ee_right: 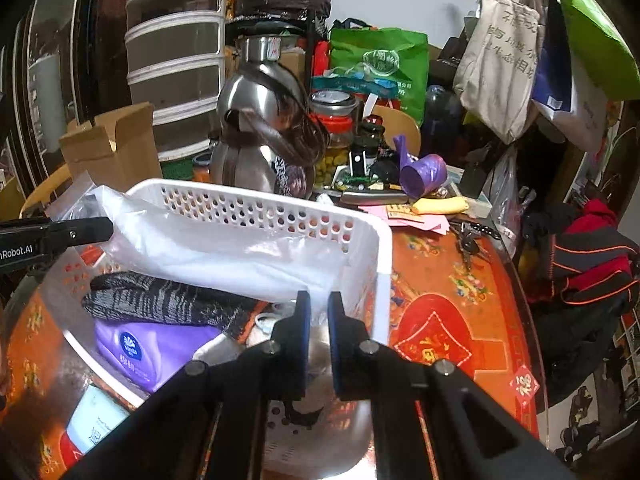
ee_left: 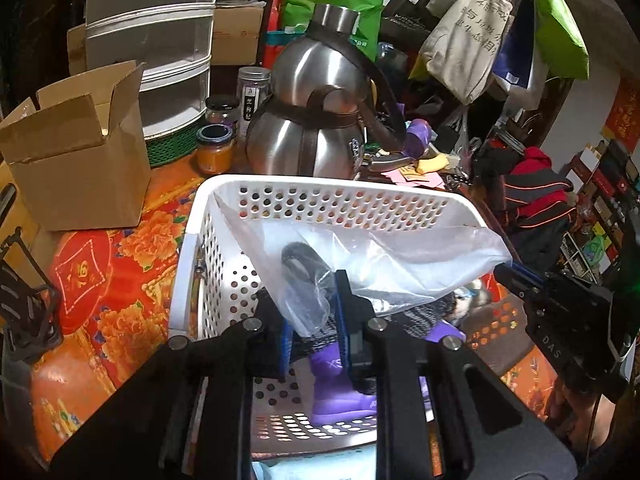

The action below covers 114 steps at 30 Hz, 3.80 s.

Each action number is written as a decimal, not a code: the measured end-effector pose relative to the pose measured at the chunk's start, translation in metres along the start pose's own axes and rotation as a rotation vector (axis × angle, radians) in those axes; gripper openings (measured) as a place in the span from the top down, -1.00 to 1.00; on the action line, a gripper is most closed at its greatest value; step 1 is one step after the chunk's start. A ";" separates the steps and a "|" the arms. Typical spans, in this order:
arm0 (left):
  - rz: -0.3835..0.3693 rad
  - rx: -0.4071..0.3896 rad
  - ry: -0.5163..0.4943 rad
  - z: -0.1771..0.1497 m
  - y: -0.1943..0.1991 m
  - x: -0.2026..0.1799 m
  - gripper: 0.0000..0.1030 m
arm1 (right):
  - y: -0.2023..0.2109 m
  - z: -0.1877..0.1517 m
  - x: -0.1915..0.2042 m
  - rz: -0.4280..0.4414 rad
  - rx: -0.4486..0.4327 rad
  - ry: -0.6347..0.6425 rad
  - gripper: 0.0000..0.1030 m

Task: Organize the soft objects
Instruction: 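Lower the mask bag into the basket and open both tools, then move both tools to the light-blue moist toilet paper pack and grip it, then lift the toilet paper pack with both tools and carry it over the basket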

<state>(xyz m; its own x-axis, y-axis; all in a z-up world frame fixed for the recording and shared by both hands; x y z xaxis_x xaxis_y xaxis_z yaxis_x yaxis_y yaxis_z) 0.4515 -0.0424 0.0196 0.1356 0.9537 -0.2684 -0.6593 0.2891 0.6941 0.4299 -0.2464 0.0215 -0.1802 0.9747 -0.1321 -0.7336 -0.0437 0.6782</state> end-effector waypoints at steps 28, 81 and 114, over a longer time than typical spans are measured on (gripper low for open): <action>0.062 -0.113 -0.006 -0.099 0.138 0.016 -0.62 | 0.100 -0.069 -0.011 0.065 -0.087 -0.150 -0.49; -0.096 0.097 -0.080 -0.243 0.047 0.003 0.00 | 0.047 -0.185 0.123 0.403 0.136 -0.074 0.42; -0.106 -0.175 -0.167 -0.227 0.157 -0.047 0.10 | 0.150 -0.156 0.113 0.269 -0.149 0.002 0.65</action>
<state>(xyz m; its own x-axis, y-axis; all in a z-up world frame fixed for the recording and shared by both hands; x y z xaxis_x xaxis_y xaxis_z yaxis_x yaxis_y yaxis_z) 0.1737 -0.0601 -0.0104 0.3212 0.9235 -0.2096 -0.7508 0.3832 0.5380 0.1973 -0.1766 -0.0046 -0.3819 0.9235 0.0366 -0.7476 -0.3320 0.5752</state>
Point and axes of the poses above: each gripper's, at about its wrist camera, not at the fingertips, and y roughly against the way its jaws point, x to its left, z to its top, the point moved 4 cm from there along -y, roughly the way its jaws point, and after that the axes turned 4 degrees about -z, right-handed, at the moved point
